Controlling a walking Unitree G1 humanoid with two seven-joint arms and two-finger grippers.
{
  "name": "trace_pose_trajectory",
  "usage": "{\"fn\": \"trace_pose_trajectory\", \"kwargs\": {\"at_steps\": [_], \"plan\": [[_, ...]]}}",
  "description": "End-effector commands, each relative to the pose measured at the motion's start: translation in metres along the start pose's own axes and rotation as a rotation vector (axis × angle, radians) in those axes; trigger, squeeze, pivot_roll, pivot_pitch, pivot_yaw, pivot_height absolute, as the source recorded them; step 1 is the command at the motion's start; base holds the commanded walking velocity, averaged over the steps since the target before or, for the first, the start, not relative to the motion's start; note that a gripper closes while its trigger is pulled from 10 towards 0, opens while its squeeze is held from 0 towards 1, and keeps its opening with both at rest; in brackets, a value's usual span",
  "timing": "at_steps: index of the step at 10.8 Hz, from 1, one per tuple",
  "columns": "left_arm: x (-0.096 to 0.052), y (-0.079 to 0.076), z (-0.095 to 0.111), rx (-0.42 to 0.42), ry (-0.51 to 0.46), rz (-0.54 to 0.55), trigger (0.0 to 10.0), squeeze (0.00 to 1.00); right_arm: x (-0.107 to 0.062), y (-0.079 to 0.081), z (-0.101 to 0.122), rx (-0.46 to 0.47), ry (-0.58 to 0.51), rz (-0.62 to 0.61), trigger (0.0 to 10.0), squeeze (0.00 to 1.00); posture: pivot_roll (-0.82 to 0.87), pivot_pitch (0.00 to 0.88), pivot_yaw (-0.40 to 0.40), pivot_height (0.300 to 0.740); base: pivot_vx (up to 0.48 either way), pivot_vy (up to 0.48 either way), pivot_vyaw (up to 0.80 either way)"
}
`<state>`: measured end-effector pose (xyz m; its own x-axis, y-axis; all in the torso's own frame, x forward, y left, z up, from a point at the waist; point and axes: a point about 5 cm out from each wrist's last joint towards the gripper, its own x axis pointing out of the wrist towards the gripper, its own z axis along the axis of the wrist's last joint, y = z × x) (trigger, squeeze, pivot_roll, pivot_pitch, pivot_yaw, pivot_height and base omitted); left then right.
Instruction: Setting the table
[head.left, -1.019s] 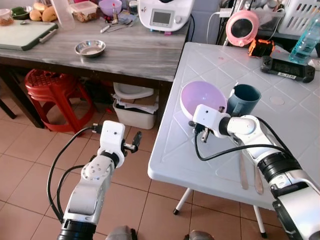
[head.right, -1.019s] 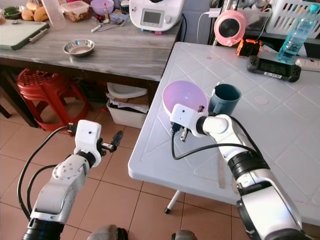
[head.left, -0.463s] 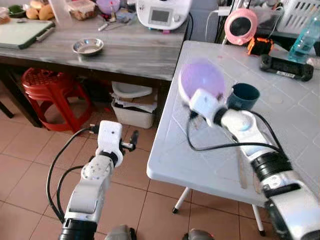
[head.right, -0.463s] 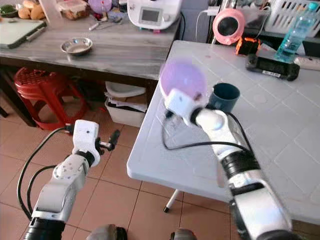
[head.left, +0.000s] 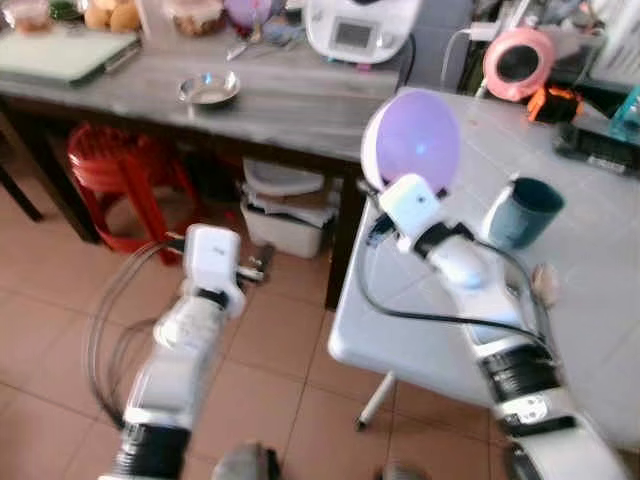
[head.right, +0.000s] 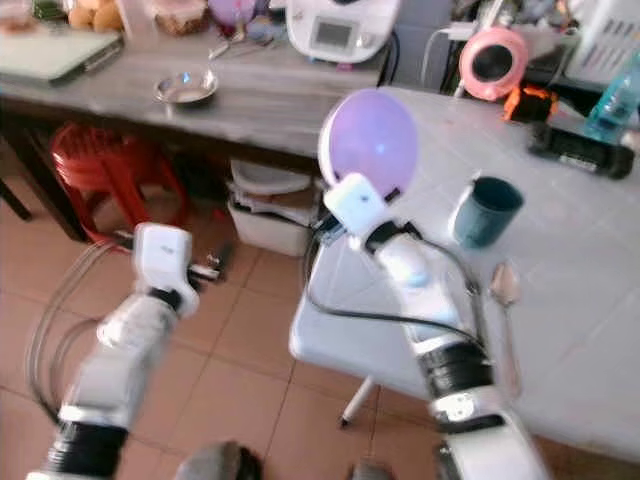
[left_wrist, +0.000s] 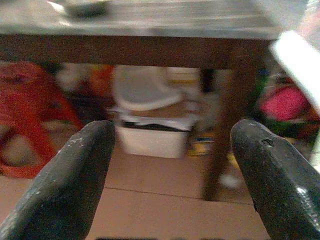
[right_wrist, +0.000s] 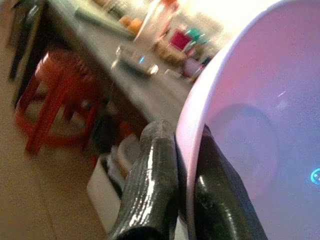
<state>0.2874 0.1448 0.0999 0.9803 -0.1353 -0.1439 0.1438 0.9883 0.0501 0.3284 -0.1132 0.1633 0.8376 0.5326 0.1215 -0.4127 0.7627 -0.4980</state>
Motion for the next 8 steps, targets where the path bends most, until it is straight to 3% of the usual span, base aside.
{"fn": "trace_pose_trajectory", "kwargs": {"at_steps": [1,4,8], "plan": [[0.005,0.000,0.010,-0.002,-0.057,0.019,10.0,0.00,-0.008,-0.014,0.005,-0.002,-0.031,-0.098,10.0,0.00,-0.06,0.000,0.014,0.740,0.000,0.480,0.00],[0.008,0.002,0.019,0.016,-0.142,0.054,10.0,0.00,-0.013,-0.016,0.008,0.065,-0.038,-0.217,10.0,0.00,-0.06,0.000,0.015,0.740,0.000,0.480,0.00],[0.010,-0.002,0.018,0.068,-0.183,0.031,10.0,0.00,-0.021,-0.018,0.009,0.100,-0.018,-0.328,10.0,0.00,-0.06,0.000,0.013,0.740,0.000,0.480,0.00]]}}
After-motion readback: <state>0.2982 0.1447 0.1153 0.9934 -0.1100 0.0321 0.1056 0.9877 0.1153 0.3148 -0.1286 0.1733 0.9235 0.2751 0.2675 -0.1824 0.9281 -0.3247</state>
